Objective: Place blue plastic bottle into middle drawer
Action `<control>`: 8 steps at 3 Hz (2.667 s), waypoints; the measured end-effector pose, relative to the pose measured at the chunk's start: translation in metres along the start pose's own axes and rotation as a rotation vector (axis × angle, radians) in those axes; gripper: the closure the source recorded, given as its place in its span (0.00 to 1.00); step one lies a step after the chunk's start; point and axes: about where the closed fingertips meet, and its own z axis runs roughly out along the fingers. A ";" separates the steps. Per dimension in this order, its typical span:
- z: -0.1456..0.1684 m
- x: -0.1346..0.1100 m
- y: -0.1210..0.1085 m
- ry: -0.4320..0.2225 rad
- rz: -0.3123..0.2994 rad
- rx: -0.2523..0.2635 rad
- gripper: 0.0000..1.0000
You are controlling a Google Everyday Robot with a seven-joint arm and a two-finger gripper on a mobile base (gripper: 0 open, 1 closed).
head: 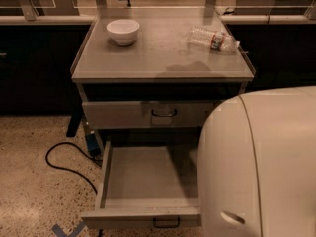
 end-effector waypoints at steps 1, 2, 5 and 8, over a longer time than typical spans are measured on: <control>0.000 0.000 0.000 0.000 0.000 0.000 1.00; 0.015 -0.011 0.009 -0.071 0.007 -0.054 1.00; 0.066 -0.103 -0.010 -0.458 0.047 -0.106 1.00; -0.006 -0.102 0.039 -0.494 0.210 -0.107 1.00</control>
Offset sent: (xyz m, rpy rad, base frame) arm 0.0060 0.0059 0.0139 0.0700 0.3023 0.1771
